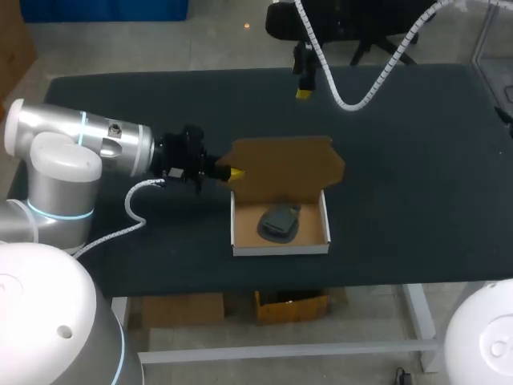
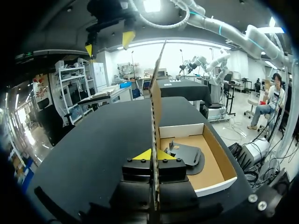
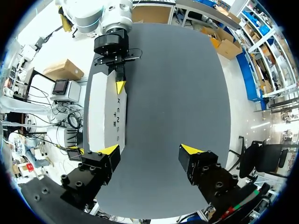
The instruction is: Assemble the packaging by folding the flat box into shape, placing the metal phone stand inside, and closing the box properly
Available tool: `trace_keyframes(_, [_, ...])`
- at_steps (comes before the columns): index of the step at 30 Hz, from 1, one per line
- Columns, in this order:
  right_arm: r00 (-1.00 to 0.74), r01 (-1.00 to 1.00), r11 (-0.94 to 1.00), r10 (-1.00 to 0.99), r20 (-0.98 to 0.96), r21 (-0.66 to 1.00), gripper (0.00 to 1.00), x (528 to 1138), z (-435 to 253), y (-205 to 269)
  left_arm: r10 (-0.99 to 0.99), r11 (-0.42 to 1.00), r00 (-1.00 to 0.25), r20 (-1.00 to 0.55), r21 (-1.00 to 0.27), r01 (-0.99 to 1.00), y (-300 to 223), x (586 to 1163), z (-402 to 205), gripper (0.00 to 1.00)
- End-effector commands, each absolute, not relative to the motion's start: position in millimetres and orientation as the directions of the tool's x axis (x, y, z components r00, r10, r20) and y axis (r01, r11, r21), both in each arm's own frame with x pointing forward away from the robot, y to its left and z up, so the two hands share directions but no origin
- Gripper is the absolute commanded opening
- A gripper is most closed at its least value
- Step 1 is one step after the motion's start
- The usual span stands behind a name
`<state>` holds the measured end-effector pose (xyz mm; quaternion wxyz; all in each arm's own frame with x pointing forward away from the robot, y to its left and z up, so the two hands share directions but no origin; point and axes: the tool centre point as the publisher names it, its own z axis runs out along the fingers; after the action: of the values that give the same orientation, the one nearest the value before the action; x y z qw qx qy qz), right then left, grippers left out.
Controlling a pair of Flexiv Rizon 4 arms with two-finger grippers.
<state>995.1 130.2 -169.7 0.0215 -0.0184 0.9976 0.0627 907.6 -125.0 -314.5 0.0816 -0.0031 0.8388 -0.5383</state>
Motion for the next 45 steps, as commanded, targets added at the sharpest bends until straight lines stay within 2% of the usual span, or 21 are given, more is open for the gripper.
trace_keyframes(1, [-0.999,-0.040,0.996,-0.039,-0.007,0.081,0.71,999,-172,144,-0.095,0.417,-0.986,-0.136,-0.905,0.084,-125,907,-315,0.00])
trace_keyframes(14, [-0.998,-0.059,0.998,-0.059,-0.006,0.010,0.71,972,-202,158,-0.095,0.417,-0.986,-0.136,-0.905,0.084,-125,907,-315,0.00])
trace_keyframes(24, [-0.999,-0.053,0.999,-0.053,-0.012,0.013,0.60,957,-209,156,-0.095,0.417,-0.986,-0.136,-0.905,0.084,-125,907,-315,0.00])
trace_keyframes(26, [-0.999,-0.048,0.999,-0.048,-0.013,0.013,0.65,954,-210,155,-0.095,0.417,-0.986,-0.136,-0.905,0.084,-125,907,-315,0.00])
trace_keyframes(27, [-0.999,-0.046,0.999,-0.046,-0.018,0.020,0.71,953,-210,155,-0.095,0.417,-0.986,-0.136,-0.905,0.084,-125,907,-315,0.00])
trace_keyframes(30, [-0.999,-0.046,0.999,-0.046,-0.018,0.020,0.65,953,-210,155,-0.095,0.417,-0.986,-0.136,-0.905,0.084,-125,907,-315,0.00])
trace_keyframes(34, [-0.999,-0.046,0.999,-0.046,-0.018,0.020,0.69,953,-210,155,-0.095,0.417,-0.986,-0.136,-0.905,0.084,-125,907,-315,0.00])
trace_keyframes(36, [-0.999,-0.046,0.999,-0.046,-0.018,0.020,0.64,953,-210,155,-0.095,0.417,-0.986,-0.136,-0.905,0.084,-125,907,-315,0.00])
trace_keyframes(40, [-0.999,-0.046,0.999,-0.046,-0.018,0.020,0.64,953,-210,155,-0.095,0.417,-0.986,-0.136,-0.905,0.084,-125,907,-315,0.00])
trace_keyframes(43, [-0.999,-0.046,0.999,-0.046,-0.018,0.020,0.49,953,-210,155,-0.095,0.417,-0.986,-0.136,-0.905,0.084,-125,907,-315,0.00])
trace_keyframes(45, [-0.999,-0.046,0.999,-0.046,-0.018,0.020,0.45,953,-210,155,-0.095,0.417,-0.986,-0.136,-0.905,0.084,-125,907,-315,0.00])
